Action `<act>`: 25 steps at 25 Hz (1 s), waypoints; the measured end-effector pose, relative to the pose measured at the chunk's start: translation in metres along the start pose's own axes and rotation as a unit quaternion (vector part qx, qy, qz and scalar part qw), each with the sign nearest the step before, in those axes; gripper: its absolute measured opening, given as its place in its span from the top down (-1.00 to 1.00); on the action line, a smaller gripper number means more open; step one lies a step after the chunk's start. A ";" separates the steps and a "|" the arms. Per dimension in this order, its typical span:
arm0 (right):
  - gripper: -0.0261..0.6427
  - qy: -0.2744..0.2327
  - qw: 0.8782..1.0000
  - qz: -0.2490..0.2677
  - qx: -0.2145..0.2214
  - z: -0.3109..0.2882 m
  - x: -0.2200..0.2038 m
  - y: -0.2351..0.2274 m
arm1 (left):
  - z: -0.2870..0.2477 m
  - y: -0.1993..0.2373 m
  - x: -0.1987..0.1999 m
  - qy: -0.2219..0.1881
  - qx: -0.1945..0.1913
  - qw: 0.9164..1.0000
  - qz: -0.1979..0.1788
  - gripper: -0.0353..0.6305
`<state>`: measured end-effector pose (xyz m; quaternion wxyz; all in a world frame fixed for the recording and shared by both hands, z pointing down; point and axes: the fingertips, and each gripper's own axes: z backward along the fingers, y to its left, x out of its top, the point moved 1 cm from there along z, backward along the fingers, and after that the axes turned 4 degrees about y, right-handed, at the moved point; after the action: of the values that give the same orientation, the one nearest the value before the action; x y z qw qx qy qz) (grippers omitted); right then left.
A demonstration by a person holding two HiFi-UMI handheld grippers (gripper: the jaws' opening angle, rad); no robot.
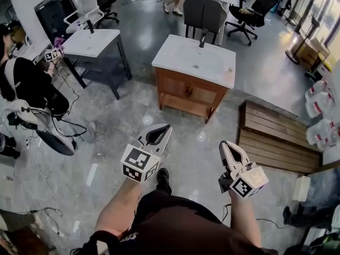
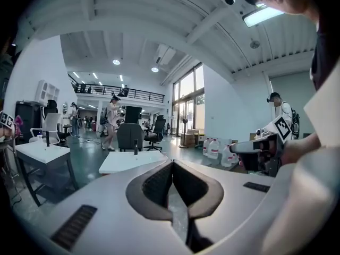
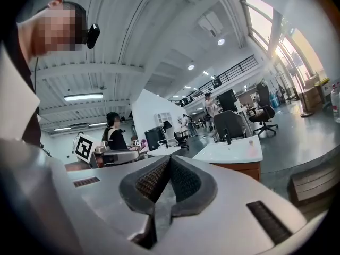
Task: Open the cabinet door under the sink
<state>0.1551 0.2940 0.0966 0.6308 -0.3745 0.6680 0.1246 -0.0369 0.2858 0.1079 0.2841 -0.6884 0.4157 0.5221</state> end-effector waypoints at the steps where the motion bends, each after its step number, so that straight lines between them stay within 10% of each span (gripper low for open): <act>1: 0.88 0.003 1.000 0.001 0.004 -0.018 0.004 -0.001 | -0.008 0.015 0.002 0.002 -0.003 1.000 0.000 0.84; 13: 0.88 0.022 1.000 -0.017 0.003 -0.168 0.023 -0.016 | -0.079 0.138 0.002 0.040 -0.038 0.998 0.006 0.84; 25: 0.88 0.041 0.997 -0.071 0.004 -0.208 -0.001 -0.100 | -0.160 0.161 -0.017 0.089 -0.047 0.994 0.031 0.84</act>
<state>0.0647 0.0925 0.1645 0.6118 -0.4232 0.6655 0.0611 -0.1010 0.0789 0.1780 0.1971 -0.7316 0.4357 0.4858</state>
